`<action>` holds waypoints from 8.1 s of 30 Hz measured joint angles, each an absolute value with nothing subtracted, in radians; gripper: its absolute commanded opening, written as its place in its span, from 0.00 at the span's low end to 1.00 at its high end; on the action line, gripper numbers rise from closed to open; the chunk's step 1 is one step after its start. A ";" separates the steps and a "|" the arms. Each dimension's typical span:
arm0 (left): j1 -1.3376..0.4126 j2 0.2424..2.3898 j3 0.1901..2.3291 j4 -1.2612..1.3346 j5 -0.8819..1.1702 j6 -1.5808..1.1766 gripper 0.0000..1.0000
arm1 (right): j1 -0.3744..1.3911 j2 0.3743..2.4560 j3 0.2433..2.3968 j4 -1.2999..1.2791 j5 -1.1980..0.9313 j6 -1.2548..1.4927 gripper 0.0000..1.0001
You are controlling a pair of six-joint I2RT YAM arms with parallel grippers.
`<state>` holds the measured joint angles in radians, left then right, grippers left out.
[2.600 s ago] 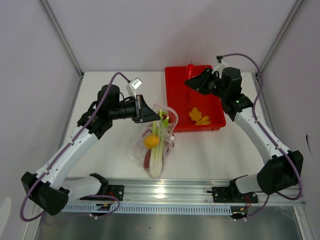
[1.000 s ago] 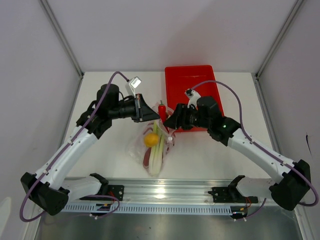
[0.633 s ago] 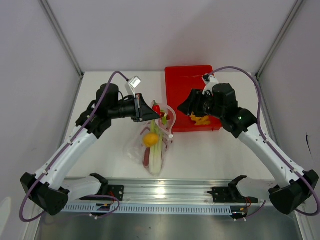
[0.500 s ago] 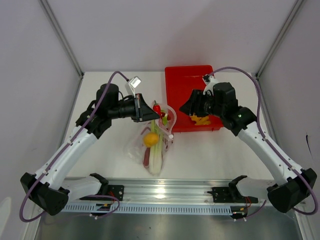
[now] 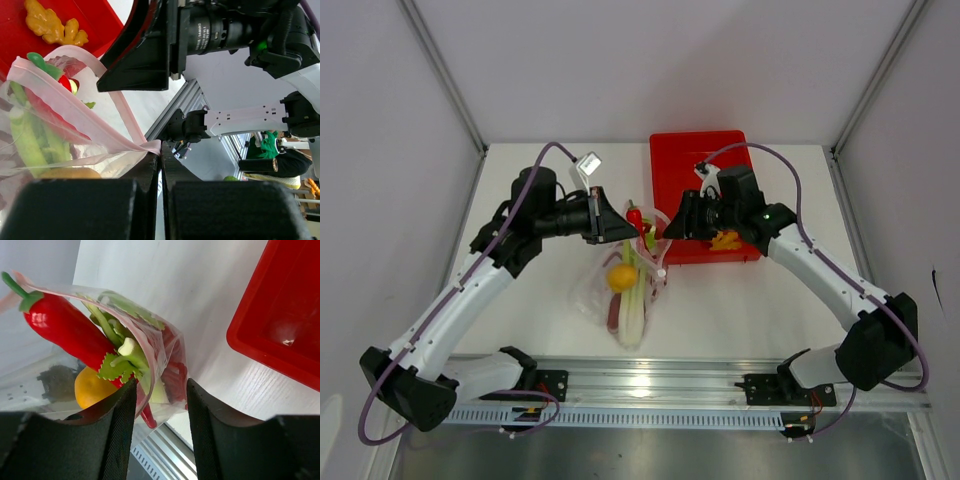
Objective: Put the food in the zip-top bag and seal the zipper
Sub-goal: Place the fake vegetable in the zipper food storage bag, then pick up the fake vegetable from the bin, then place the fake vegetable in the zipper food storage bag.
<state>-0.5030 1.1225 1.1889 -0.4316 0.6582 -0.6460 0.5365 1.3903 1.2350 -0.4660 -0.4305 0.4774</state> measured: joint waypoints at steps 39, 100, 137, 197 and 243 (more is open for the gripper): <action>-0.486 1.060 1.215 -0.477 0.509 -0.612 0.01 | 0.657 1.369 1.530 -0.704 -0.375 0.408 0.00; -0.450 1.032 1.203 -0.521 0.562 -0.564 0.00 | 0.332 1.598 1.703 -0.713 -0.194 0.328 0.72; -0.448 1.011 1.138 -0.480 0.610 -0.567 0.01 | 0.231 2.138 1.697 -0.727 -0.253 0.244 0.02; -0.448 1.029 1.137 -0.472 0.609 -0.568 0.01 | 0.785 1.720 2.058 -0.915 -0.041 0.415 0.00; -0.448 1.013 1.137 -0.488 0.607 -0.568 0.00 | 0.863 1.677 1.840 -0.903 -0.112 0.463 0.52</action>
